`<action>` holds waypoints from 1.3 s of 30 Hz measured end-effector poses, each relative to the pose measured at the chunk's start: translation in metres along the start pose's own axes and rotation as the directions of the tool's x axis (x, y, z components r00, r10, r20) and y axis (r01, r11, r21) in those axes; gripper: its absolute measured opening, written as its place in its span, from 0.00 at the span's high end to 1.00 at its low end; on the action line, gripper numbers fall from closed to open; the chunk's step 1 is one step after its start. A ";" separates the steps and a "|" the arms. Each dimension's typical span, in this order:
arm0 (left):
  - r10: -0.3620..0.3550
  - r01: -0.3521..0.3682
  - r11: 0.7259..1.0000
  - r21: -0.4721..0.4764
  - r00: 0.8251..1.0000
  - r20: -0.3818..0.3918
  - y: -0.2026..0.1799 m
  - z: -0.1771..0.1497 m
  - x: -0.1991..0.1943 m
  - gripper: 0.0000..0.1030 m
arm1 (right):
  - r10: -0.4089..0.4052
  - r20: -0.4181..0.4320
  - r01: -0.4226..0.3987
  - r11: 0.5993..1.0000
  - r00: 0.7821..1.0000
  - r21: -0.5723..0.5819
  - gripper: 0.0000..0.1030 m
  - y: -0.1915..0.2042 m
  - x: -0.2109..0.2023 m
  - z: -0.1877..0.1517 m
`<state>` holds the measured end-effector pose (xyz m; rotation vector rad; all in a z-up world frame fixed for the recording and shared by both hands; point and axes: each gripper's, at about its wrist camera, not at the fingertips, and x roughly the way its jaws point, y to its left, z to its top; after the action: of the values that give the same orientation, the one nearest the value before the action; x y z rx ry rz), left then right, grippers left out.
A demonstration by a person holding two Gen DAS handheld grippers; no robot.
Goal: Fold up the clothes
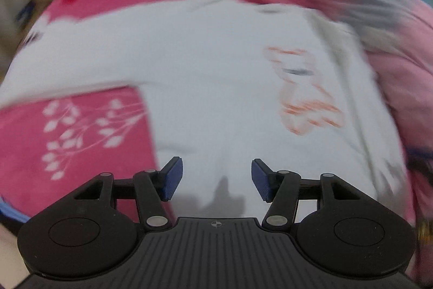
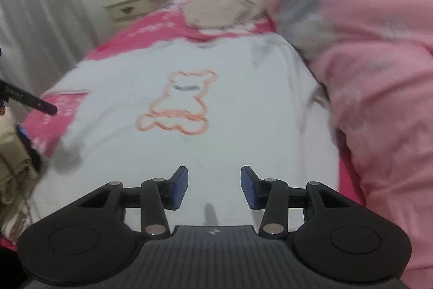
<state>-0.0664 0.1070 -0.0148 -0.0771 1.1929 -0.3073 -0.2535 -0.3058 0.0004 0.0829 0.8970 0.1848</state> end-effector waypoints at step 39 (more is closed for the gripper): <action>0.354 0.084 0.095 -0.992 0.928 0.113 0.348 0.007 -0.002 0.42 | 0.141 -0.109 -0.148 0.987 0.984 -0.061 0.62 0.016 0.086 0.025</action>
<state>0.0073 0.4393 -0.0873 -1.2191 0.8312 0.7908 -0.1838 -0.2729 -0.0475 0.0752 0.9882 0.3578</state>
